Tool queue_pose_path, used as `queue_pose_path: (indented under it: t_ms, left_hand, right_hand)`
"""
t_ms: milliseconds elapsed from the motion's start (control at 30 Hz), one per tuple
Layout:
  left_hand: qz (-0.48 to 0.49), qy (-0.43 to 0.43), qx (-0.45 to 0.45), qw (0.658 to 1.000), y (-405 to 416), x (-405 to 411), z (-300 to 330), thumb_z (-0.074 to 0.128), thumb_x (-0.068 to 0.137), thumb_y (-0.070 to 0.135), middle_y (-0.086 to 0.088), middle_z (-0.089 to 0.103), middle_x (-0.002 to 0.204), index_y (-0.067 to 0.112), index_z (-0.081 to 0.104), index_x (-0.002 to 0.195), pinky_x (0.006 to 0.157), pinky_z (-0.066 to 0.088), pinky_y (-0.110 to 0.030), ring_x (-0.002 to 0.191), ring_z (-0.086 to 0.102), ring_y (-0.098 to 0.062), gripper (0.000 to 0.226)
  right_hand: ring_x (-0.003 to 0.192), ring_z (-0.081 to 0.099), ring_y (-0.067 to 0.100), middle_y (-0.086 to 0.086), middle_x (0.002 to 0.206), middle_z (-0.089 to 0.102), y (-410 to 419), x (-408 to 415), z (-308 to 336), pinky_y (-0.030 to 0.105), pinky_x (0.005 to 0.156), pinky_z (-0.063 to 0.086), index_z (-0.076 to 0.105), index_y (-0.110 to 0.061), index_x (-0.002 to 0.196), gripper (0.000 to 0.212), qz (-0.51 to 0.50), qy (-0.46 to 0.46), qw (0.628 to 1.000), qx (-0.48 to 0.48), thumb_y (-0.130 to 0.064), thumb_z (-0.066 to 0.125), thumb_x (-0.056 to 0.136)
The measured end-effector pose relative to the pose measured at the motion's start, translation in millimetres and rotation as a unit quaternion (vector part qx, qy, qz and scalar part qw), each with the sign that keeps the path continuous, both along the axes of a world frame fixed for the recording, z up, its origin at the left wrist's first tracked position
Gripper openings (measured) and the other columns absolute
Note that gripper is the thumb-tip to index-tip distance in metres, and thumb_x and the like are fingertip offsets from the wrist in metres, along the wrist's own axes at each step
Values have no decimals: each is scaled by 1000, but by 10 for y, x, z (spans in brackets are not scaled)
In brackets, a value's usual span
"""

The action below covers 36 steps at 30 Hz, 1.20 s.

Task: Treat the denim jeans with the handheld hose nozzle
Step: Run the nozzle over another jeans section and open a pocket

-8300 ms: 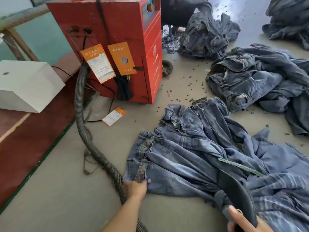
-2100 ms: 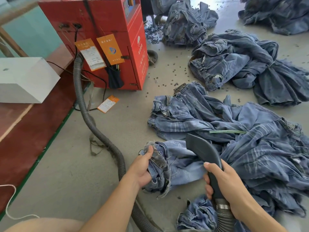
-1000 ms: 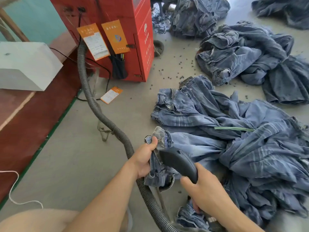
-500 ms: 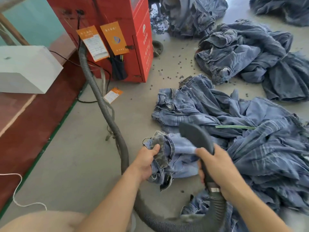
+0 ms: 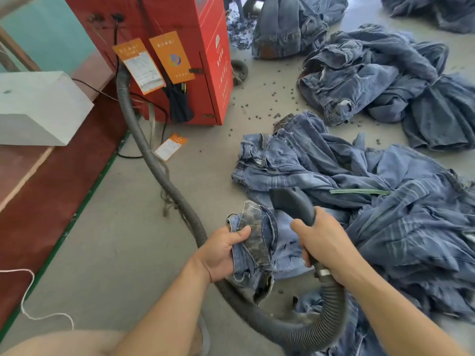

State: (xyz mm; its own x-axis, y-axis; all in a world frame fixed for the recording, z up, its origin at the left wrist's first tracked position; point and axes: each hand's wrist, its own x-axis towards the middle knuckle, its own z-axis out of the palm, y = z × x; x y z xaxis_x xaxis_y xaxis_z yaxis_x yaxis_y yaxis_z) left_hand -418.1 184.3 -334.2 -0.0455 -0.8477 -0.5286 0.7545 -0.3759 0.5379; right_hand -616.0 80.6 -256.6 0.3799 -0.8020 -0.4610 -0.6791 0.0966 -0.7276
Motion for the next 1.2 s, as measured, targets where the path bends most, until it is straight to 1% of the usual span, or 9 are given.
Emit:
queue_pose_path:
  t_ms: [167,267,367,467,533,633,800,967,1200]
  left_hand:
    - [-1,-35,-13,999,-94,46,14,49,99,-6,-28,69,122,-5,60,132,88,60,-49,107,72,-38,35]
    - [-19,-49,-15,998,-59,33,-4,57,91,-9,-27,71,119,-4,65,127,85,61,-48,104,73,-38,37]
    - [-43,-75,-6,996,-41,-28,7,62,81,-9,-28,69,123,-5,57,134,88,61,-51,106,72,-39,53]
    - [-12,-103,5,995,-103,-43,7,57,79,-20,-26,73,111,-3,61,126,79,63,-48,97,75,-38,50]
    - [8,-103,3,995,-134,-43,4,47,85,-27,-27,73,111,-4,62,125,78,63,-49,96,74,-40,49]
    - [26,-71,5,997,-128,-58,-12,42,86,-27,-33,67,120,-8,63,126,81,62,-54,102,71,-45,49]
    - [26,-29,17,999,-68,-28,-40,48,77,-23,-32,71,115,-4,74,113,77,62,-55,99,73,-46,48]
    - [31,-16,-5,999,-160,-15,-46,49,77,-22,-30,70,117,-3,74,116,86,60,-55,103,72,-44,51]
    - [22,-40,22,999,-116,42,-82,44,77,-23,-30,71,115,1,77,111,79,62,-54,102,72,-45,54]
  right_hand:
    - [37,59,15,4,54,64,378,-196,63,29,49,45,52,-26,91,26,65,48,996,36,-47,55,77]
    - [34,55,11,-1,56,62,267,-13,-54,23,39,39,51,-23,93,14,65,36,997,12,-35,58,89]
    - [38,55,18,5,58,61,29,30,-15,27,44,42,51,-18,99,10,18,2,1000,6,-27,56,95]
    - [38,56,23,7,52,60,153,-163,52,34,46,47,50,-20,95,17,6,-24,999,24,-35,57,87]
    - [37,57,22,6,49,61,276,-181,60,30,44,46,50,-23,93,22,44,3,998,44,-42,55,82]
    - [36,56,22,4,48,61,168,7,-17,24,40,40,52,-18,97,17,56,1,998,35,-34,56,91]
    - [39,54,23,9,55,60,63,-114,-22,36,48,46,51,-16,96,14,-50,-47,998,13,-28,56,91]
    - [42,60,18,3,58,64,445,-256,-73,29,43,45,51,-30,89,20,38,39,998,13,-47,57,79]
    - [39,55,22,5,54,59,245,-60,-109,36,47,50,51,-17,94,14,-16,-22,999,26,-30,57,93]
